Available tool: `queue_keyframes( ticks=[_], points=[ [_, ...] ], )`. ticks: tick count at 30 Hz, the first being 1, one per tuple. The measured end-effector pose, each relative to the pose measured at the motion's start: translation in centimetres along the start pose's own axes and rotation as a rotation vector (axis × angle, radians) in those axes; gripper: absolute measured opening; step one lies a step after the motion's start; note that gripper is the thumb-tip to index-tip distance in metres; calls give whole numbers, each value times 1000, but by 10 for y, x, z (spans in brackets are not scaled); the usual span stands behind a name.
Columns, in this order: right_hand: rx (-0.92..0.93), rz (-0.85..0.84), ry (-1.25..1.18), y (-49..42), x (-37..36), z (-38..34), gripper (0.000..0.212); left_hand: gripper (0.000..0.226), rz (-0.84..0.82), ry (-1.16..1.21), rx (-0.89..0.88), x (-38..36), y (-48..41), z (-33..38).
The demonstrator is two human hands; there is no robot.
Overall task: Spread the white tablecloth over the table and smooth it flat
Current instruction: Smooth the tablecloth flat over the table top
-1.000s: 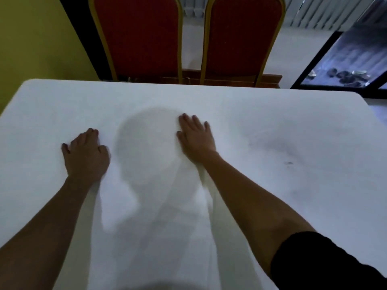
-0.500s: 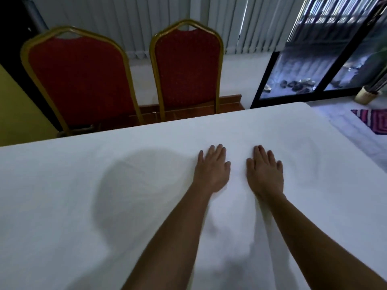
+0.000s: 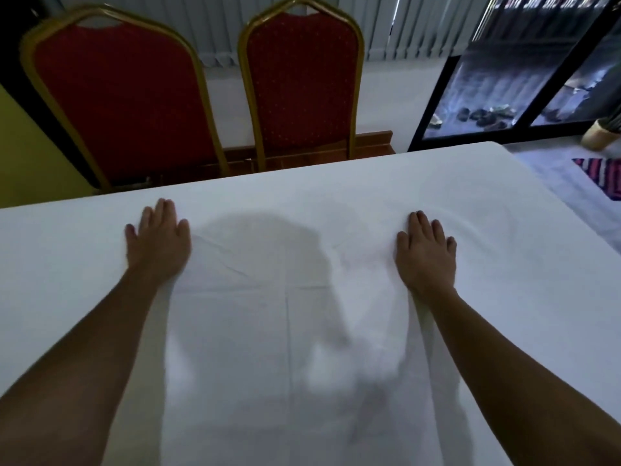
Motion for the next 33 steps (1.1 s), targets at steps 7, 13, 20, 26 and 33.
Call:
queue_keyframes(
  ticks=[7, 13, 20, 26, 33],
  points=[
    [-92, -153, -16, 23, 13, -32, 60, 43, 16, -84, 193, 10, 133, -117],
    [552, -385, 3, 208, -39, -166, 58, 51, -56, -65, 250, 0, 178, -117],
    [634, -337, 93, 250, -61, -111, 58, 50, -11, -23, 253, -7, 226, -65],
    [257, -211, 47, 224, -21, 30, 57, 57, 73, 152, -109, -56, 315, 114],
    [15, -167, -5, 234, 3, 129, 57, 57, -225, 28, -306, -102, 381, 211]
  ],
)
Point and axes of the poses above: each hand's wrist, its own y-axis away from the middle knuckle, its own x-axis out of the back of the hand, z = x × y, the point moved 3 cm from there along -y, towards the middle knuckle, and after that the axes turned 9 degrees about -z, right-handed, at the moved point
